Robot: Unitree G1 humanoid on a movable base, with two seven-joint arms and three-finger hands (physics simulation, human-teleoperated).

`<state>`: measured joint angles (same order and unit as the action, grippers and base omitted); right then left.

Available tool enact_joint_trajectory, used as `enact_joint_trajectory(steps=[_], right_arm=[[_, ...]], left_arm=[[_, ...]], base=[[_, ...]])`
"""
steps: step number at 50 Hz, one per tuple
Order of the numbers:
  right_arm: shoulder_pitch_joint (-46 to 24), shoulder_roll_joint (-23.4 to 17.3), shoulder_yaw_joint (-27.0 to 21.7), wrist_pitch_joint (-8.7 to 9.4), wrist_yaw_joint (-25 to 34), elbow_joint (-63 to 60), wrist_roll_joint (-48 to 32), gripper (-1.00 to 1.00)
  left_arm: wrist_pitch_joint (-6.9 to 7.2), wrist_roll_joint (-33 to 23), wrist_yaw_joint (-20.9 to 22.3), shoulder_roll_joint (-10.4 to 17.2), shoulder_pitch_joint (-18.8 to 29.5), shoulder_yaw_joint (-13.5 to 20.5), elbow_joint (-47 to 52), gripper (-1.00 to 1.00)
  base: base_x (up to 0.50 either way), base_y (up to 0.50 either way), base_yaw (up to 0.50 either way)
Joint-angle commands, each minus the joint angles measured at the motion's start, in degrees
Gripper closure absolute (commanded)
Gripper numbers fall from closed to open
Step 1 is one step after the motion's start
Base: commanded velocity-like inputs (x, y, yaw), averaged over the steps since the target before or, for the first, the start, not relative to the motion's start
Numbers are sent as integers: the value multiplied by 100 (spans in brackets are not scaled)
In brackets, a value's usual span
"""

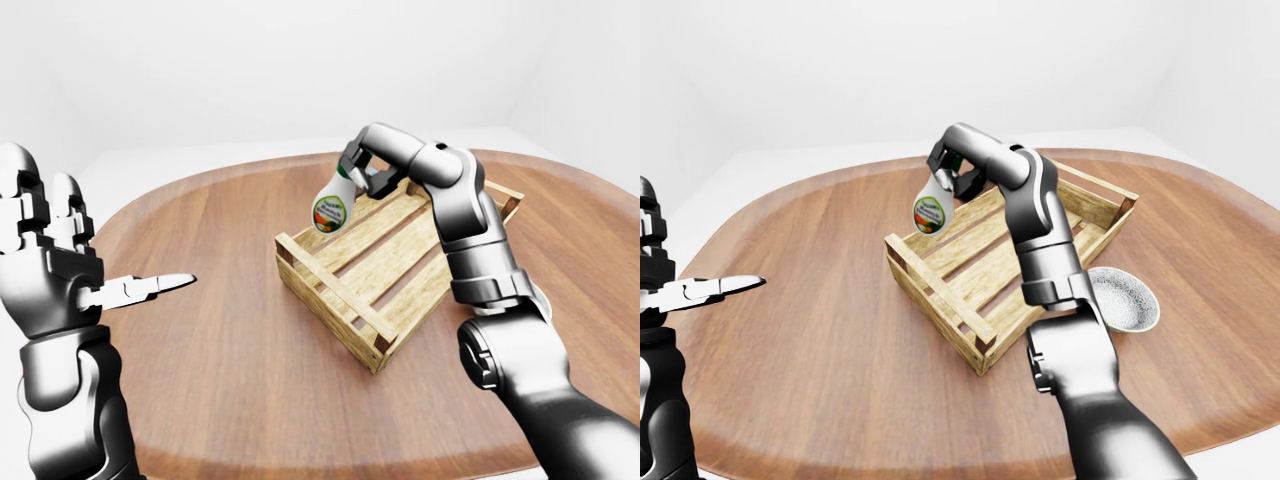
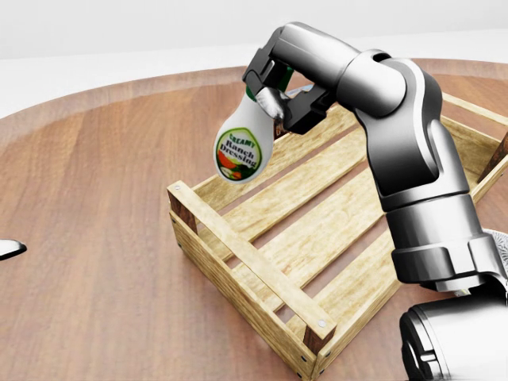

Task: Pick up the salad dressing and put it in the tray.

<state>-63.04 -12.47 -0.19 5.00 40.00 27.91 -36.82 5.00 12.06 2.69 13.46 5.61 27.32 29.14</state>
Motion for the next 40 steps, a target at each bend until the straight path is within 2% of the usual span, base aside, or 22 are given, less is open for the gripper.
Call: enact_joint_trajectory(steps=[1,9,13,29,34,40], right_arm=[[-199,-631,-289,0,0,1723,233,100],[-939,-781,-279,0,0,4049,426,100],[-1040,-754,-282,0,-112,4589,404,100],[-663,-462,-333,0,-1063,5013,-305,100],[-652,-360,-464,0,-1279,5027,-311,100],[-667,-292,-548,0,-1854,5040,-345,100]], left_arm=[[0,-10,4,-4,-1,-11,-11,-100],[0,-13,8,-8,3,-26,-29,-100],[0,-17,16,-1,9,-18,-73,-100],[0,42,24,40,6,51,-219,-100],[0,30,23,29,-13,23,-248,-100],[0,60,25,43,-19,66,-220,-100]], base=[[0,0,0],[0,0,0],[0,0,0],[0,0,0],[0,0,0],[0,0,0]])
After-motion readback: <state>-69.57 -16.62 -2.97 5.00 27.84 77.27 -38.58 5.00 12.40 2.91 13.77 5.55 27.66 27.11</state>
